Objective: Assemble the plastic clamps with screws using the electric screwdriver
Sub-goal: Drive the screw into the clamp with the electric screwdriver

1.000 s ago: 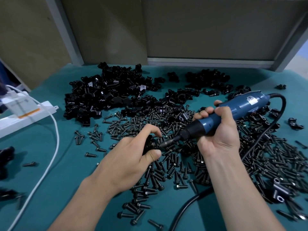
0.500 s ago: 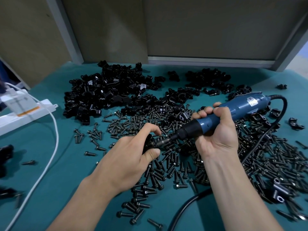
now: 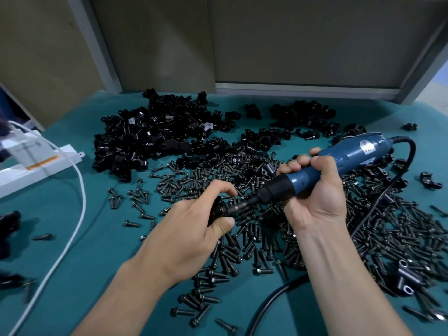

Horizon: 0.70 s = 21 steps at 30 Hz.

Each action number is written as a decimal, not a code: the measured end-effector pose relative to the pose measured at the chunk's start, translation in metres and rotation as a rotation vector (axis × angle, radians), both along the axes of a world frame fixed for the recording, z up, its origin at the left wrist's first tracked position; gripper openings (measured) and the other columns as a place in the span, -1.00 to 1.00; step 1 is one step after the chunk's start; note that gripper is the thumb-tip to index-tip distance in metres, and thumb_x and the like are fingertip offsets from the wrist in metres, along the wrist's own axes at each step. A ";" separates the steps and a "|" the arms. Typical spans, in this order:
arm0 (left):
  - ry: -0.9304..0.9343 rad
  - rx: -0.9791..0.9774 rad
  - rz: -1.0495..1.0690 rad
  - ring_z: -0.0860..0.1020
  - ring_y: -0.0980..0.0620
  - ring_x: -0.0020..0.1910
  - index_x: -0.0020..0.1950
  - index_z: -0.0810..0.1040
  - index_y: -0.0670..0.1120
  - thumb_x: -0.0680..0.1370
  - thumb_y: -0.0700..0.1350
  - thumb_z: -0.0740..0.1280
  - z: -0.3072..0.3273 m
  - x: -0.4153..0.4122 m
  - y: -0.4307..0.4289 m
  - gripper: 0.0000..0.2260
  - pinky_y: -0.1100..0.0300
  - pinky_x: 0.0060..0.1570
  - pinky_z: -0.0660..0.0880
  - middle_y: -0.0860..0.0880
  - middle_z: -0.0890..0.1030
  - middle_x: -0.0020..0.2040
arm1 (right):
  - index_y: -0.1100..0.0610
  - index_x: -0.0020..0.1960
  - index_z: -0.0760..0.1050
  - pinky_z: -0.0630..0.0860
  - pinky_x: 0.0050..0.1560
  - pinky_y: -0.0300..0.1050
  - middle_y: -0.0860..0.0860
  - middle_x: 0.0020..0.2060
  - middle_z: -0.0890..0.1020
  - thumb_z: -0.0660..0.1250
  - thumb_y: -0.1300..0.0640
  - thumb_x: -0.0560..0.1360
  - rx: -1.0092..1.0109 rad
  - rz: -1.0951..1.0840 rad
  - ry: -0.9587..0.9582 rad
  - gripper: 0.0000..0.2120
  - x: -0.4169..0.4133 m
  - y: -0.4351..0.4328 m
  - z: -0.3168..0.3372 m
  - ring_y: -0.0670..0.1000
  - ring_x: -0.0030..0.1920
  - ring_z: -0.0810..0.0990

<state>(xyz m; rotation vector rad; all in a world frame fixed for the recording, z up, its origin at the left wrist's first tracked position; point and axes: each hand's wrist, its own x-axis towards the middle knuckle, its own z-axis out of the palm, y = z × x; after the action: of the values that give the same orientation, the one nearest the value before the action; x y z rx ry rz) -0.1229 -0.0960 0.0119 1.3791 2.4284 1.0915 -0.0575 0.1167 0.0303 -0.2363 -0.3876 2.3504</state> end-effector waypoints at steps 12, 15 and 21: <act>-0.001 -0.006 0.008 0.44 0.13 -0.44 0.22 0.30 0.43 0.62 0.17 0.24 0.003 0.002 0.001 -0.77 0.22 -0.40 0.42 0.25 0.55 -0.24 | 0.12 -0.08 0.42 0.51 -0.27 -0.20 0.01 -0.37 0.48 0.15 0.36 0.54 -0.009 0.007 0.001 -0.83 0.000 -0.001 0.001 -0.03 -0.41 0.45; -0.022 0.008 0.001 0.40 0.12 -0.47 0.24 0.31 0.44 0.65 0.18 0.24 0.000 0.001 0.000 -0.78 0.15 -0.44 0.39 0.18 0.54 -0.31 | 0.12 -0.05 0.43 0.52 -0.27 -0.19 0.01 -0.36 0.49 0.15 0.35 0.52 0.012 0.018 0.018 -0.83 0.001 -0.001 0.000 -0.03 -0.41 0.46; -0.094 0.005 0.025 0.41 0.12 -0.46 0.26 0.35 0.46 0.66 0.22 0.27 -0.003 -0.002 0.001 -0.79 -0.06 -0.42 0.44 -0.01 0.57 -0.26 | 0.12 0.00 0.43 0.51 -0.27 -0.18 0.00 -0.35 0.49 0.13 0.34 0.50 0.094 0.038 0.038 -0.82 0.002 -0.001 0.000 -0.04 -0.40 0.45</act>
<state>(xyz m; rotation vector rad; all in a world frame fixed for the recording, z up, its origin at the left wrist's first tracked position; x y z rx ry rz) -0.1252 -0.0951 0.0090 1.2725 2.3842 1.1419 -0.0559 0.1161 0.0304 -0.1413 -0.4862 2.3634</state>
